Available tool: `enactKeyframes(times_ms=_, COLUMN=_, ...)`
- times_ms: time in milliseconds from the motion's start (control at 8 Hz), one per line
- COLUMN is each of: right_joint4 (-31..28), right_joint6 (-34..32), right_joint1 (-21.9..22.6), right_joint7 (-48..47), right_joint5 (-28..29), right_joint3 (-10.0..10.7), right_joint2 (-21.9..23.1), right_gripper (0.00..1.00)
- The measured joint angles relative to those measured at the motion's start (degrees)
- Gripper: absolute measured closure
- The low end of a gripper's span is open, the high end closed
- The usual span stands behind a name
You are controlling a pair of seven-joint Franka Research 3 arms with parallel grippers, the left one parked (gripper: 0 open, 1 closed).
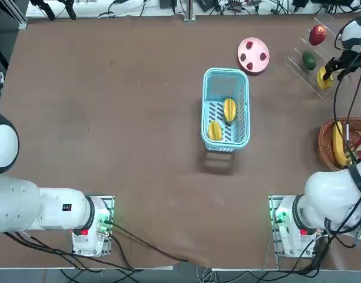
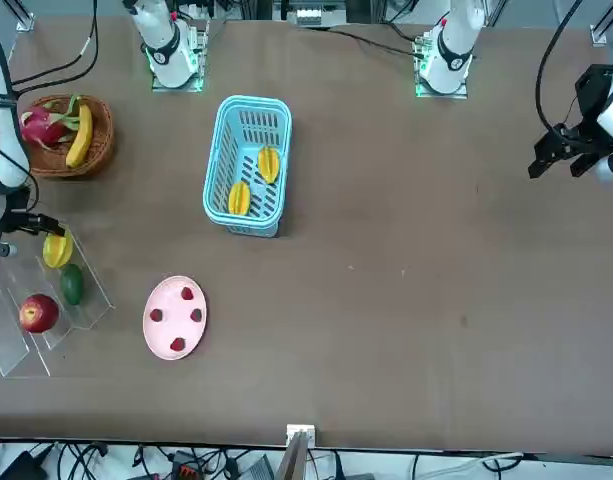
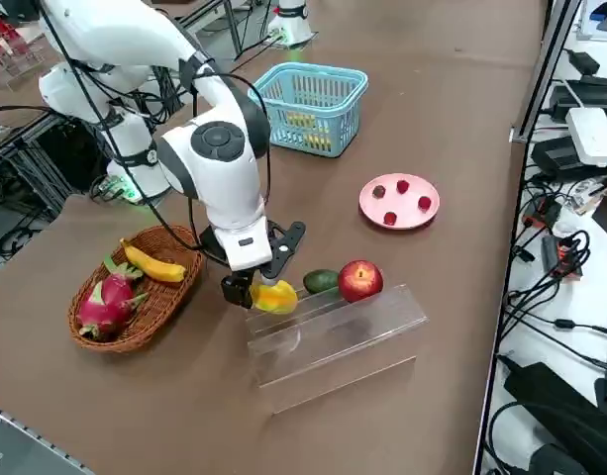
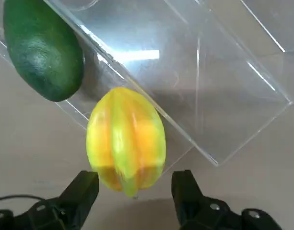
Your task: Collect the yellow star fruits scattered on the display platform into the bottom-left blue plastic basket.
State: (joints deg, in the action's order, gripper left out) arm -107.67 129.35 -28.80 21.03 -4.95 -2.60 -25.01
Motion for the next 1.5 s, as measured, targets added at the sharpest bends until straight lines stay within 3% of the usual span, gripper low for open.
enactKeyframes(times_ms=625, right_joint4=0.0, right_joint6=0.7, right_joint1=-0.3, right_joint7=1.8, right_joint5=0.0, right_joint3=0.0, right_joint2=-0.8, right_gripper=0.13)
enactKeyframes(times_ms=750, right_joint4=0.1, right_joint6=0.7, right_joint1=-0.3, right_joint7=1.8, right_joint5=0.0, right_joint3=0.0, right_joint2=-0.8, right_gripper=0.22)
enactKeyframes(times_ms=1000, right_joint4=0.4, right_joint6=0.2, right_joint1=-0.3, right_joint7=2.0, right_joint5=0.0, right_joint3=-0.2, right_joint2=-0.4, right_gripper=0.62)
enactKeyframes(times_ms=1125, right_joint4=0.5, right_joint6=0.1, right_joint1=-0.2, right_joint7=2.1, right_joint5=0.0, right_joint3=-0.3, right_joint2=-0.2, right_gripper=0.75)
enactKeyframes(times_ms=1500, right_joint4=0.6, right_joint6=0.0, right_joint1=-0.1, right_joint7=2.3, right_joint5=0.0, right_joint3=-0.4, right_joint2=-0.2, right_gripper=0.82)
